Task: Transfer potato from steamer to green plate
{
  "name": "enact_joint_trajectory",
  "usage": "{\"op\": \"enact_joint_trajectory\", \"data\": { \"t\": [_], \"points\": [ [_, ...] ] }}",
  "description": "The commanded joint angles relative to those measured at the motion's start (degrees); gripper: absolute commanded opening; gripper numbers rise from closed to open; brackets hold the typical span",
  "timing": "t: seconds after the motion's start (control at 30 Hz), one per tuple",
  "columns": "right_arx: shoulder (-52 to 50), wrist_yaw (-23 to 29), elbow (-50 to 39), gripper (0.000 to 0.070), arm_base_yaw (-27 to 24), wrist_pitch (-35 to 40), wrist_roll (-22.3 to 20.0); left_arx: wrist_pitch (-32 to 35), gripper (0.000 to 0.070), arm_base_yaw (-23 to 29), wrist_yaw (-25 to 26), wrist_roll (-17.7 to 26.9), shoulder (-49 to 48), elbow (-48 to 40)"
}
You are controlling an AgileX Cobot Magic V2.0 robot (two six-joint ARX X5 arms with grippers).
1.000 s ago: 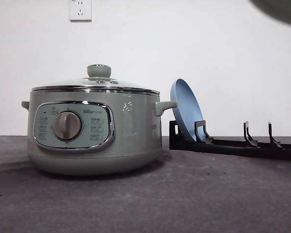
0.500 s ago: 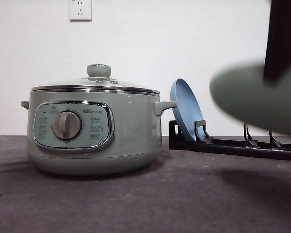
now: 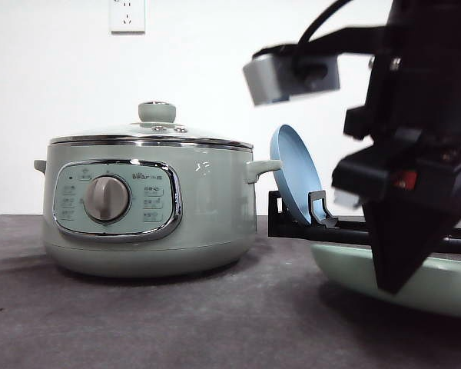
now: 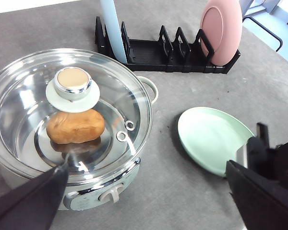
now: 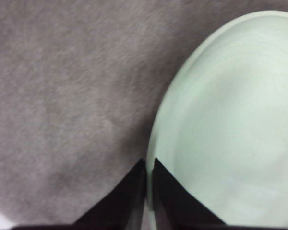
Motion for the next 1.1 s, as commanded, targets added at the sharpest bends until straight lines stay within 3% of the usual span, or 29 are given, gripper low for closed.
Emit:
{"op": "enact_joint_trajectory", "data": {
  "t": [0.0,0.07,0.13,0.27,0.37,0.47,0.63,0.87,1.07],
  "points": [
    [1.19,-1.21,0.26,0.0005,0.81,0.9,0.6,0.66,0.066,-0.24,0.39,0.33,0.45,1.38],
    [1.43,-1.75,0.26,0.0019,0.81,1.86,0.73,0.66,0.066,-0.24,0.38,0.33,0.46,1.38],
    [1.33,-2.06,0.39,0.01,0.81,2.68,0.83,0.66,0.066,-0.24,0.39,0.33,0.45,1.38],
    [0.25,-3.26,1.87,0.0428,0.04,1.8,1.54,0.66,0.066,-0.24,0.39,0.41,0.46,1.38],
    [-1.71,-7.23,3.89,0.0569,-1.36,0.84,2.47,0.73,0.066,-0.24,0.38,0.49,0.46,1.38],
    [-4.77,-11.48,6.58,0.0619,-4.46,-0.41,2.51,1.4,0.066,-0.24,0.35,0.52,0.46,1.38],
    [-11.43,-15.72,10.55,0.0626,-12.32,-2.11,0.71,3.3,0.066,-0.24,0.33,0.96,0.47,1.38],
    [-24.33,-26.02,12.0,0.0626,-29.75,-1.8,-4.12,3.25,0.066,-0.26,0.13,1.68,1.56,1.38],
    [-34.35,-33.78,12.0,0.0625,-43.11,-6.48,-8.63,3.25,0.066,-0.26,0.11,1.85,3.33,1.38]
  ]
}}
